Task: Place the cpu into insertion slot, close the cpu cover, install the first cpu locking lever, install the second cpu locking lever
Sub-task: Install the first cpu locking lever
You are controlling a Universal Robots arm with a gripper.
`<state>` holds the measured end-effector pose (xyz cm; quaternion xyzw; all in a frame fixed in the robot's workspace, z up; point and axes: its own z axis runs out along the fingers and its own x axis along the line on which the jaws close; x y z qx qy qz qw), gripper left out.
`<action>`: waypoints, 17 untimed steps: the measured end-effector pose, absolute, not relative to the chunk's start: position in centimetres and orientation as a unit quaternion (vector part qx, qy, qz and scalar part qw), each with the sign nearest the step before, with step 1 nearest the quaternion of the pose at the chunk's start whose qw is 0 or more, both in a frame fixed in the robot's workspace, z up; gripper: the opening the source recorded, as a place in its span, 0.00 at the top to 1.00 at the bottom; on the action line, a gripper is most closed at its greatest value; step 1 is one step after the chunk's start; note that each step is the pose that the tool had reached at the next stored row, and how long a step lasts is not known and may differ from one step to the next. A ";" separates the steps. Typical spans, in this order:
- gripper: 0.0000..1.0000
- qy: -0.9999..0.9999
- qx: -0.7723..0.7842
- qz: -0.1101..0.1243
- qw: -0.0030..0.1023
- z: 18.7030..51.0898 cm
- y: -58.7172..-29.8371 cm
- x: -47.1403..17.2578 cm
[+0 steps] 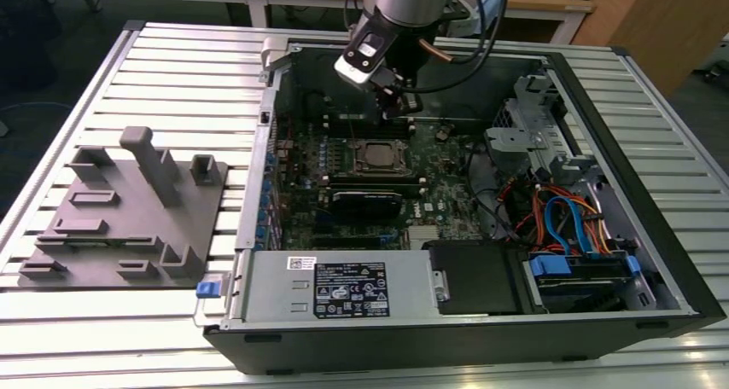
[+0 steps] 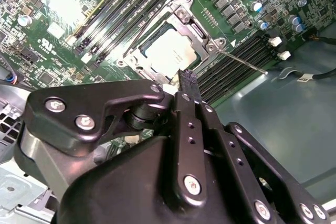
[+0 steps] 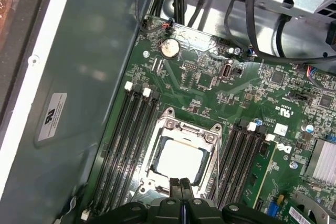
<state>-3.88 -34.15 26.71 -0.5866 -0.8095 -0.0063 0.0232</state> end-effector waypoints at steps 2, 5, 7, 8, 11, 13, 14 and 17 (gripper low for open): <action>0.89 -0.812 -0.584 -0.006 0.023 26.7 -34.2 -3.9; 0.89 -0.814 -0.580 -0.006 0.023 26.7 -34.2 -3.9; 0.89 -0.816 -0.578 -0.006 0.023 26.7 -34.2 -3.9; 0.89 -0.817 -0.577 -0.006 0.023 26.7 -34.2 -3.9; 0.89 -0.818 -0.575 -0.006 0.023 26.7 -34.2 -3.9; 0.89 -0.818 -0.575 -0.006 0.023 26.7 -34.2 -3.9; 0.89 -0.818 -0.574 -0.006 0.023 26.7 -34.2 -3.9; 0.89 -0.818 -0.574 -0.006 0.023 26.7 -34.2 -3.9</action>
